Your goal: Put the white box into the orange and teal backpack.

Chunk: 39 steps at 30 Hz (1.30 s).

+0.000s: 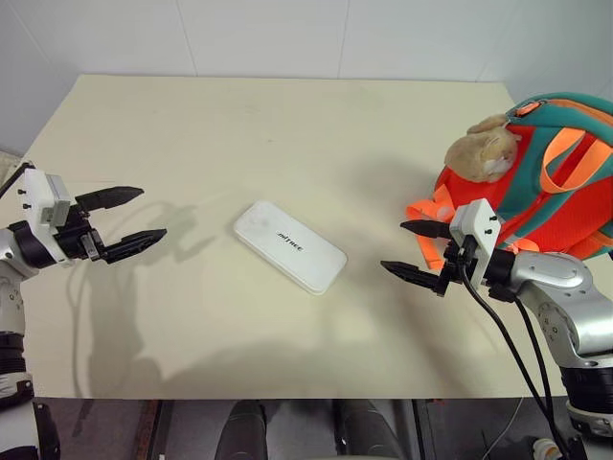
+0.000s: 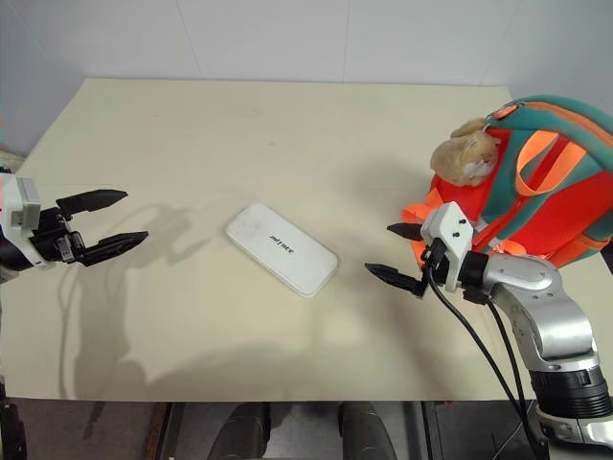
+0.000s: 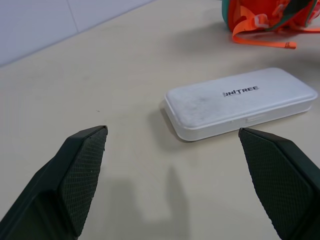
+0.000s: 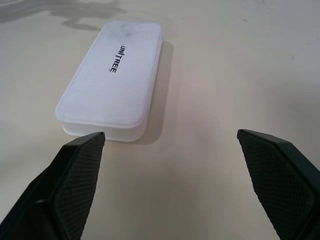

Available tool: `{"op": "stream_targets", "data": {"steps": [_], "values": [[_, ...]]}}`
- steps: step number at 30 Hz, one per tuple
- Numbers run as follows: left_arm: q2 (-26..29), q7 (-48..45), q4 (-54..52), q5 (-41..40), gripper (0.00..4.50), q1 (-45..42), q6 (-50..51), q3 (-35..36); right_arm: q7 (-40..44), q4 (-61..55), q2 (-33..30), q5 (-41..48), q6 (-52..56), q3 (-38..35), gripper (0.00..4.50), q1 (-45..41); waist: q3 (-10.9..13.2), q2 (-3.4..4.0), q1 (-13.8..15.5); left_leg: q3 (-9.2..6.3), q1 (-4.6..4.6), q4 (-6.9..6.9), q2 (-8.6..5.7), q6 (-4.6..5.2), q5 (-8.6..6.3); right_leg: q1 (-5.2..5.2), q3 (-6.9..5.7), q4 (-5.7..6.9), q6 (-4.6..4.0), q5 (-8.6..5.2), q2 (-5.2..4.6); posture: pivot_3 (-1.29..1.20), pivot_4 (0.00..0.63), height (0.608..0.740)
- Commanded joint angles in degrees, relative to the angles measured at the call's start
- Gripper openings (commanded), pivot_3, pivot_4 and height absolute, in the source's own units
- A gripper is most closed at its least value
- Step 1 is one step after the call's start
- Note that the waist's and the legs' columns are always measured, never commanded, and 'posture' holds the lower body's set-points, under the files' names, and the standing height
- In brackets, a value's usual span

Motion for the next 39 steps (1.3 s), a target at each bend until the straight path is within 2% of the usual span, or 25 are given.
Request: {"op": "stream_targets", "data": {"steps": [1,12,13,16,21,26,28,32,39], "values": [[0.3,-0.5,-0.5,-1.1,4.50,-1.4,-0.1,0.7,-0.8,-3.4,0.3,1.6,0.0,-1.9,4.47,-0.2,0.0,0.00,0.0,0.00,0.00,0.00,0.00,0.00,0.00,0.00,0.00,0.01,0.00,0.00,0.00,0.00,0.150,0.740],[-2.1,0.5,-0.2,0.1,4.50,-3.2,-0.2,-1.1,-5.0,-6.8,1.9,2.4,3.1,-0.7,4.47,-0.8,0.0,0.00,0.1,-0.01,0.01,0.19,0.00,0.00,0.00,0.01,0.00,0.19,0.00,0.00,0.00,0.00,0.150,0.740],[-2.7,0.7,0.2,0.4,4.50,-3.6,-2.9,-0.7,-6.3,-7.3,2.4,2.7,4.3,-0.6,4.30,-1.1,0.0,0.00,0.1,-0.01,0.02,0.21,-0.01,0.00,0.00,0.01,0.01,0.23,0.00,0.00,0.01,0.00,0.150,0.740],[-3.5,3.0,2.3,1.4,3.90,-4.9,-5.1,-0.5,-7.7,-8.9,2.9,3.3,7.1,-0.1,3.57,-1.1,0.0,0.00,0.2,-0.02,0.03,0.29,0.00,0.00,0.01,0.01,0.01,0.30,0.00,0.00,0.01,0.00,0.150,0.740],[-3.9,4.5,4.0,3.4,2.32,-6.0,-6.2,-2.4,-9.8,-11.3,3.8,3.0,9.4,1.5,1.84,-1.0,0.0,0.00,0.1,-0.02,0.02,0.32,0.00,0.00,0.00,0.03,0.02,0.28,0.01,0.00,0.01,0.00,0.150,0.740],[-4.8,3.7,10.1,5.5,0.66,-10.0,-8.4,-5.1,-12.5,-13.0,4.5,1.4,11.4,3.8,0.02,-0.1,0.0,-0.01,0.3,-0.02,0.01,0.38,-0.01,0.00,0.00,0.03,0.01,0.30,0.01,0.01,0.02,0.00,0.150,0.740],[-5.5,3.4,12.3,6.3,0.03,-11.6,-9.2,-6.1,-13.9,-13.8,4.8,0.5,11.7,4.4,0.00,0.6,0.0,-0.01,0.3,-0.03,0.01,0.39,-0.01,0.00,0.00,0.04,0.00,0.29,0.01,0.01,0.02,0.00,0.150,0.740],[-7.0,2.0,17.6,8.5,0.03,-15.1,-12.5,-8.5,-16.3,-15.7,5.3,-0.6,13.1,5.5,0.00,2.0,0.0,-0.02,0.3,-0.04,-0.01,0.39,-0.02,0.00,0.00,0.04,0.00,0.29,0.02,0.01,0.03,0.00,0.150,0.740],[-11.3,3.2,33.1,14.7,0.03,-24.8,-18.2,-12.9,-19.4,-18.6,5.2,-2.7,17.6,9.5,0.00,4.0,0.0,-0.02,0.3,-0.05,-0.03,0.45,-0.02,0.01,0.00,0.05,0.00,0.30,0.04,0.02,0.06,0.00,0.150,0.740]]}}
